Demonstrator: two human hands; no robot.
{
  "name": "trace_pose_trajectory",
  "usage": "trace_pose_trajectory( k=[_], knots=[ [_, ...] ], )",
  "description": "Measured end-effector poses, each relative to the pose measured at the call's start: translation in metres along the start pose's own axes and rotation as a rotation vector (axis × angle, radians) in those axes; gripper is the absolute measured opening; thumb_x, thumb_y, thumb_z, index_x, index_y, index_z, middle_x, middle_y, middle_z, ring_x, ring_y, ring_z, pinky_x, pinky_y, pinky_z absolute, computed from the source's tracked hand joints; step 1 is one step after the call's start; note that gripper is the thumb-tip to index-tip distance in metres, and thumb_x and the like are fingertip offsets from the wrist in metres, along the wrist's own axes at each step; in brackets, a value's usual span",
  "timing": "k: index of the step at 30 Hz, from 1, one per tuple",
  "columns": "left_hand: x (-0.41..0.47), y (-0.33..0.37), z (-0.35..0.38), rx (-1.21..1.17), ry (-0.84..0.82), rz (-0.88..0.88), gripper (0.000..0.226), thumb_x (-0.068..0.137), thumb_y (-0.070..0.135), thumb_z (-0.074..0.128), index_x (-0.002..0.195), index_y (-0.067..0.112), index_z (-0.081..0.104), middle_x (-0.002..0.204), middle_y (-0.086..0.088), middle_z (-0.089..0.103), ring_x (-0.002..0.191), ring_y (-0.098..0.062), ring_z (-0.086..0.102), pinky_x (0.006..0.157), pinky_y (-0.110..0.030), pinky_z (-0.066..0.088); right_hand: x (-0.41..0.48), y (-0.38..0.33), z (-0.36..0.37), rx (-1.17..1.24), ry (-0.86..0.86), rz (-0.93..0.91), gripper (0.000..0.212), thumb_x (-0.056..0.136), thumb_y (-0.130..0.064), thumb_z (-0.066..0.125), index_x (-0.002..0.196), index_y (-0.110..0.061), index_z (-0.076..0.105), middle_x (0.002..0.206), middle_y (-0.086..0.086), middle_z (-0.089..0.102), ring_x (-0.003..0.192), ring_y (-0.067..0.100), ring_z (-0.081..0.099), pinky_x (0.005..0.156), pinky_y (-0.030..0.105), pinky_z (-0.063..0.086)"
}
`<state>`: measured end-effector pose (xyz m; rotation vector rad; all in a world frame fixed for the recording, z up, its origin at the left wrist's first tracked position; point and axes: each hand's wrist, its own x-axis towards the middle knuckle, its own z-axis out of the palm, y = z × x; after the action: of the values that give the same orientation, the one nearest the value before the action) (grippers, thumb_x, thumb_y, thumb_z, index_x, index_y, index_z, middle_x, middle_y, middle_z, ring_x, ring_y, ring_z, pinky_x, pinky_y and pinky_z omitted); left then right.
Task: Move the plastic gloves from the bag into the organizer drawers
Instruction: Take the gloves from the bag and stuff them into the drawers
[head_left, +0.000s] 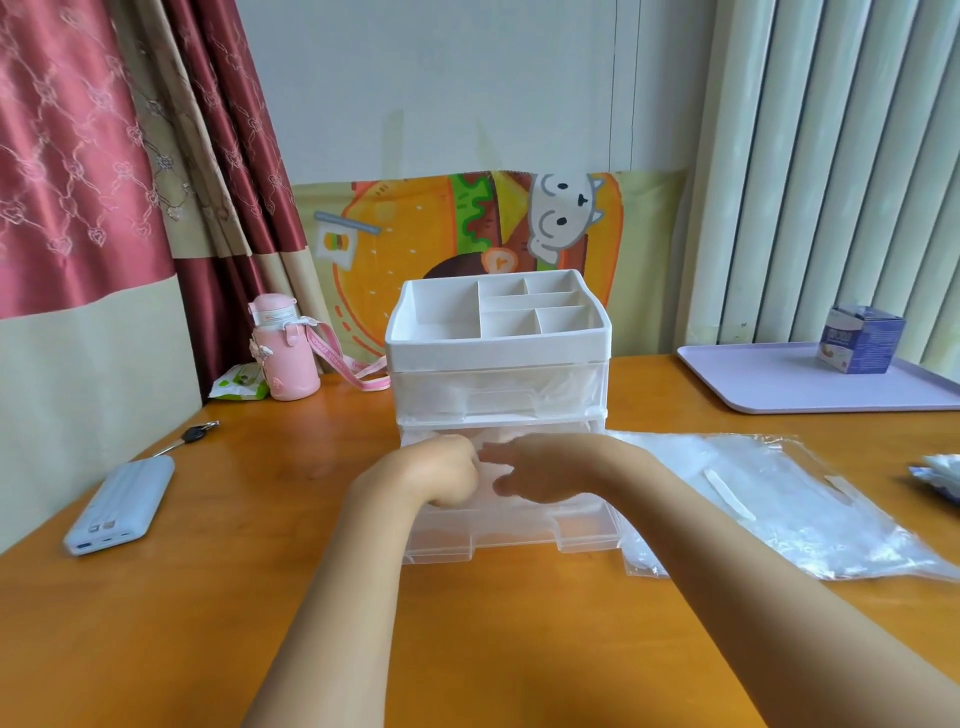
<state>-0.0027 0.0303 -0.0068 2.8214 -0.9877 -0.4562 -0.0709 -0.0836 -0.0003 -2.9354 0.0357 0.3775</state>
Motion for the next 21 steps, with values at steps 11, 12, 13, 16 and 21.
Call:
trace_pose_trajectory(
  k=[11, 12, 13, 16, 21],
  knots=[
    [0.001, 0.004, -0.001, -0.097, 0.036, -0.074, 0.041, 0.097, 0.033, 0.053, 0.128, 0.006, 0.055, 0.102, -0.006, 0.061, 0.085, -0.019, 0.058, 0.062, -0.023, 0.041, 0.004, 0.003, -0.003, -0.104, -0.122, -0.044, 0.053, 0.101, -0.031, 0.042, 0.150, -0.017, 0.026, 0.151, 0.005, 0.035, 0.137, 0.024, 0.034, 0.107, 0.029, 0.026],
    [0.001, 0.003, -0.001, -0.116, 0.087, -0.082, 0.035, 0.097, 0.030, 0.053, 0.120, 0.005, 0.060, 0.085, -0.003, 0.056, 0.070, -0.015, 0.052, 0.053, -0.022, 0.035, 0.005, 0.004, -0.003, -0.094, -0.113, -0.064, 0.053, 0.101, -0.030, 0.044, 0.150, -0.018, 0.027, 0.150, 0.004, 0.037, 0.135, 0.023, 0.036, 0.107, 0.029, 0.027],
    [0.003, 0.002, -0.001, -0.145, 0.152, -0.087, 0.031, 0.096, 0.027, 0.054, 0.115, 0.005, 0.062, 0.078, -0.002, 0.053, 0.064, -0.014, 0.048, 0.050, -0.023, 0.035, 0.006, 0.006, -0.003, -0.086, -0.109, -0.075, 0.053, 0.100, -0.030, 0.046, 0.150, -0.020, 0.028, 0.151, 0.002, 0.037, 0.135, 0.022, 0.036, 0.108, 0.028, 0.026],
    [0.004, 0.001, -0.001, -0.175, 0.318, -0.098, 0.023, 0.093, 0.018, 0.057, 0.113, 0.008, 0.062, 0.105, -0.007, 0.062, 0.087, -0.021, 0.060, 0.073, -0.029, 0.050, 0.006, 0.013, -0.004, -0.057, -0.103, -0.081, 0.054, 0.098, -0.031, 0.050, 0.148, -0.029, 0.031, 0.154, -0.005, 0.032, 0.139, 0.017, 0.030, 0.113, 0.030, 0.020],
    [0.007, 0.004, 0.006, -0.082, 0.246, -0.020, 0.037, 0.091, 0.006, 0.057, 0.128, 0.013, 0.058, 0.124, -0.008, 0.060, 0.106, -0.024, 0.059, 0.083, -0.030, 0.050, 0.006, 0.017, -0.006, -0.005, -0.091, -0.081, 0.050, 0.098, -0.025, 0.051, 0.145, -0.033, 0.037, 0.153, -0.007, 0.033, 0.137, 0.017, 0.033, 0.112, 0.030, 0.022]
  ],
)
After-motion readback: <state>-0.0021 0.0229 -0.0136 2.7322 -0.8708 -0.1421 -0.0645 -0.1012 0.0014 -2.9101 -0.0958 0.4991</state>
